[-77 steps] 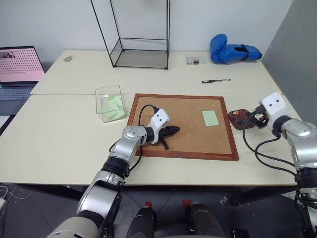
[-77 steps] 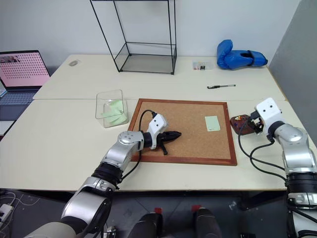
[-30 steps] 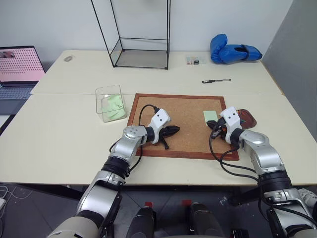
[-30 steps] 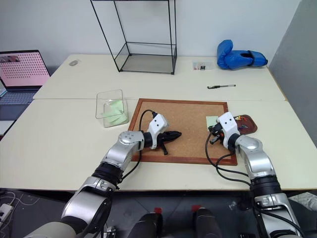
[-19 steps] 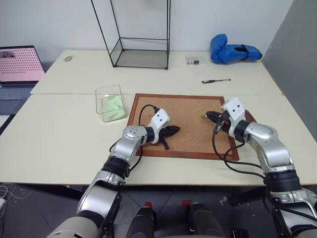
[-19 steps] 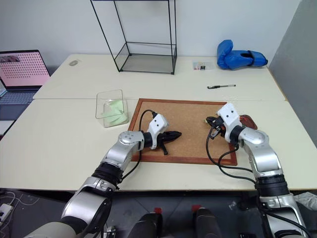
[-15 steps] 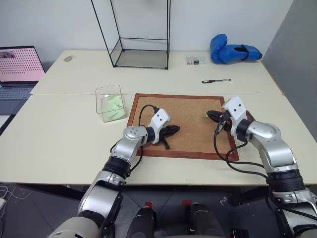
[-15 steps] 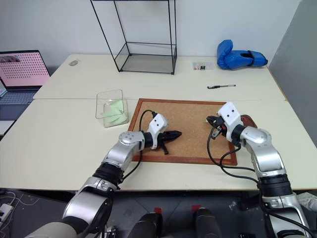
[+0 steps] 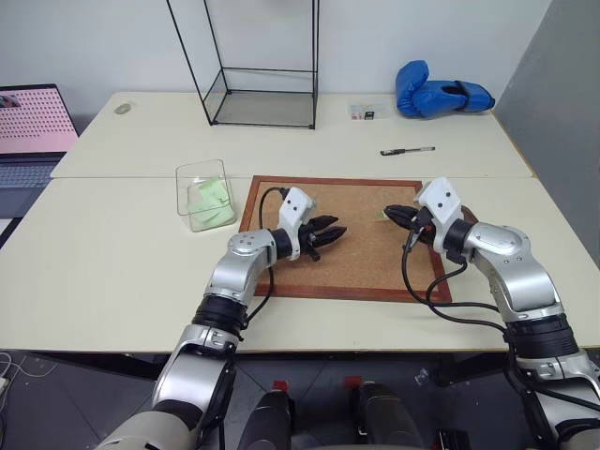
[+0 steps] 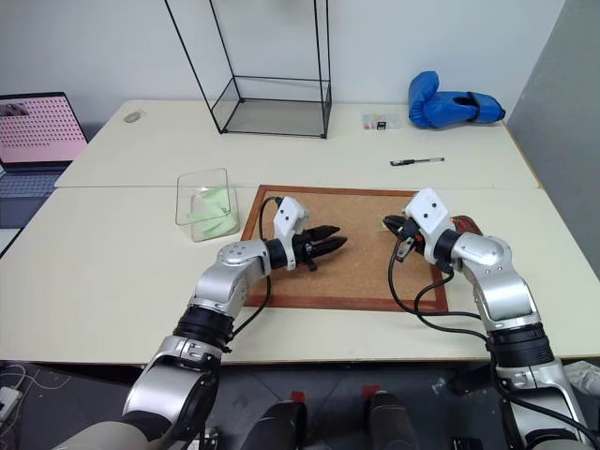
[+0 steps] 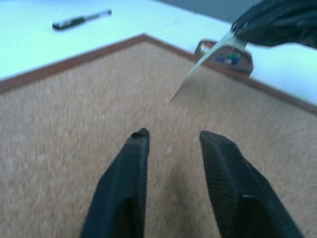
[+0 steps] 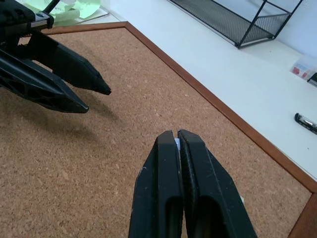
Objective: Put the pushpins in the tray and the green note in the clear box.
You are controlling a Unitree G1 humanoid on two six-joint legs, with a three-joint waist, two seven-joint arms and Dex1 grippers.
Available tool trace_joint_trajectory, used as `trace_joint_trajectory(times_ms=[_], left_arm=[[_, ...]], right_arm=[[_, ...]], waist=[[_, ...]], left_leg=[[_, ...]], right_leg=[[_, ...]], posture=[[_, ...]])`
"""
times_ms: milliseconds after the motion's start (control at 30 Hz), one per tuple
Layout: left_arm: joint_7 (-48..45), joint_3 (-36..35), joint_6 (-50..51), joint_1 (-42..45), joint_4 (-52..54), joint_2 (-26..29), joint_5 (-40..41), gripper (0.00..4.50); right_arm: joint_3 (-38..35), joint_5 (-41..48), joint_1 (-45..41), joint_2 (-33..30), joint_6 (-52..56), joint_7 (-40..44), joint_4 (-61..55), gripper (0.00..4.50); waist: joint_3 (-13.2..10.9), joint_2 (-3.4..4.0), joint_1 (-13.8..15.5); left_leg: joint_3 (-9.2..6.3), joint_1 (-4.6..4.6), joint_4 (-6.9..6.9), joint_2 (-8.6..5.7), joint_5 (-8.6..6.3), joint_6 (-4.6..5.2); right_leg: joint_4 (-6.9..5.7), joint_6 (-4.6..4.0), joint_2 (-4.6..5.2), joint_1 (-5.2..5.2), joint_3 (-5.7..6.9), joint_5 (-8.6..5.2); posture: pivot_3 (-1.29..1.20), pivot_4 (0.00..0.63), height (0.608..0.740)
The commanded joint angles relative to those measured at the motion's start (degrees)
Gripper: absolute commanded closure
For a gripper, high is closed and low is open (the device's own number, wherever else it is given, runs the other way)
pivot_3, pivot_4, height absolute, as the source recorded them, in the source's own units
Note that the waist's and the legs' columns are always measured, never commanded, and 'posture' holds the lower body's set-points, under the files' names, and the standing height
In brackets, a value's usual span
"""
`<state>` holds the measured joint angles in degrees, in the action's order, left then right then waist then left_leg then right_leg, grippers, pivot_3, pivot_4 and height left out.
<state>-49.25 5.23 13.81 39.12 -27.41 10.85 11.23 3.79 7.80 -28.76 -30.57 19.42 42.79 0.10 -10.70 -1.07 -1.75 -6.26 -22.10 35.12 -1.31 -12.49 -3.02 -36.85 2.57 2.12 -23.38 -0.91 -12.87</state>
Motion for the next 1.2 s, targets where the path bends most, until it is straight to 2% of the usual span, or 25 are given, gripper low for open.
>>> trace_joint_trajectory(times_ms=[33,333,600,933,1000,1067,1200], left_arm=[[-1.77,0.25,-4.43,3.49,-1.31,0.02,-0.26,1.72],[-2.10,2.67,-16.84,9.69,-12.10,-1.18,-4.89,0.15],[-4.69,3.85,-25.26,15.45,-22.45,-2.02,-7.91,0.15],[-6.84,3.06,-28.76,19.37,-30.17,-4.84,-8.44,0.15],[-7.45,2.70,-28.65,19.55,-30.82,-5.05,-8.28,0.50],[-7.99,2.29,-28.39,19.74,-31.36,-5.25,-7.98,0.65],[-8.96,1.85,-28.36,20.04,-32.08,-5.43,-7.87,1.39]], right_arm=[[0.10,0.42,-1.66,-0.47,-0.37,0.84,-3.16,4.50],[-0.46,2.06,-1.77,-0.39,2.76,1.45,-6.47,4.50],[-0.98,5.44,-2.59,0.46,9.09,0.81,-10.02,4.50],[-1.08,7.65,-3.07,0.93,13.67,-0.42,-12.23,4.50],[-1.17,8.14,-3.16,1.08,14.38,-0.80,-12.54,4.50],[-1.28,8.51,-3.18,1.16,14.95,-1.09,-12.80,4.50],[-1.54,9.18,-3.23,1.43,16.01,-1.59,-13.23,4.50]], waist=[[-0.01,-0.01,0.00],[-0.02,-0.03,0.01],[-0.03,-0.05,-0.02],[-0.03,-0.05,-0.05],[-0.03,-0.05,-0.06],[-0.03,-0.05,-0.10],[-0.03,-0.05,-0.09]], left_leg=[[0.00,0.00,0.00,0.00,0.00,0.00],[0.01,-0.03,0.00,-0.01,0.00,0.00],[0.00,-0.05,0.00,-0.01,0.00,0.00],[-0.03,-0.25,0.02,-0.02,0.00,0.01],[-0.02,-0.25,0.02,-0.02,0.00,0.01],[-0.02,-0.25,0.02,-0.02,0.00,0.01],[-0.03,-0.25,0.02,-0.03,0.00,0.01]], right_leg=[[0.00,0.00,0.00,0.00,0.00,0.00],[0.02,0.00,0.00,-0.01,0.00,0.00],[0.01,0.00,0.00,-0.03,0.01,0.00],[-0.01,0.01,0.00,-0.18,0.04,0.00],[-0.01,0.01,0.00,-0.19,0.04,0.00],[-0.01,0.01,0.00,-0.19,0.04,0.00],[-0.02,0.01,0.00,-0.19,0.04,0.00]], posture=[[0.00,0.150,0.740],[0.00,0.150,0.740],[0.00,0.150,0.740],[0.00,0.150,0.740],[0.00,0.150,0.740],[0.00,0.150,0.740],[0.00,0.150,0.740]])
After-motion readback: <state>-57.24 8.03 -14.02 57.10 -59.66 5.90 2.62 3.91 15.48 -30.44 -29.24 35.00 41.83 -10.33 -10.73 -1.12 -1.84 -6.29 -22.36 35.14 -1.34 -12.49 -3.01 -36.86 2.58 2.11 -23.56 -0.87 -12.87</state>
